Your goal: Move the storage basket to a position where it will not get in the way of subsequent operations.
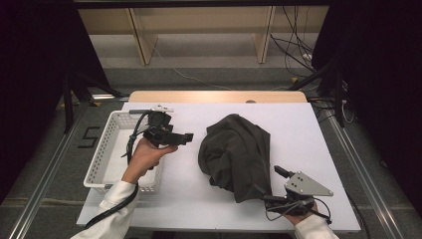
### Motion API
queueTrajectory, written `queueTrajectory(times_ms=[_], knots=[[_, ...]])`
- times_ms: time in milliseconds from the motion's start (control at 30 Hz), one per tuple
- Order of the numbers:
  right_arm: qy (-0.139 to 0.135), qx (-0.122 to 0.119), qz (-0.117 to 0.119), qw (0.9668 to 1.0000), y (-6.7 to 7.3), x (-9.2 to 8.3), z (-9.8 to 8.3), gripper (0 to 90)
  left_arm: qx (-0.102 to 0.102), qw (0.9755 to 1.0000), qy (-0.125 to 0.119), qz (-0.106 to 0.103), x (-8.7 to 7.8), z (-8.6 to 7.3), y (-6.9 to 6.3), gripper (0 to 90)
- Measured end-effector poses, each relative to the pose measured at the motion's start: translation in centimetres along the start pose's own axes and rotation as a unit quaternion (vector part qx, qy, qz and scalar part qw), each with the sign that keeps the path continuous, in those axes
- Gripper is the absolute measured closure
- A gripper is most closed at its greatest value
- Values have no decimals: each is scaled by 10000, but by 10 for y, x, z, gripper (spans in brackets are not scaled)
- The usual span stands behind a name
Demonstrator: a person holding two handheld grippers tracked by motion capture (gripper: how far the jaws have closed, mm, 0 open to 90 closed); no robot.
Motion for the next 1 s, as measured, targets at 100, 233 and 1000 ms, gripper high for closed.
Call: queueTrajectory(times_ms=[100, 233, 1000], knots=[[8, 3, -2, 10000, 0, 0, 0, 170, 40, 10000, -63, -63, 0, 1, -7, 156], [28, -10, 4, 10000, 0, 0, 0, 170, 182, 9997, -20, -144, 2, 0, -17, 156], [68, -11, 32, 10000, 0, 1, 0, 170, 645, 9976, 99, -231, 13, -17, -52, 155]])
Point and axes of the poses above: each handheld gripper's, and its own axes: x roughly forward along the jaws, z roughly out of its top, y roughly to its left, the point moved 2 cm from there along x, roughly forward along the jaws, and after that the axes turned 7 degrees about y, right-handed, at the moved point
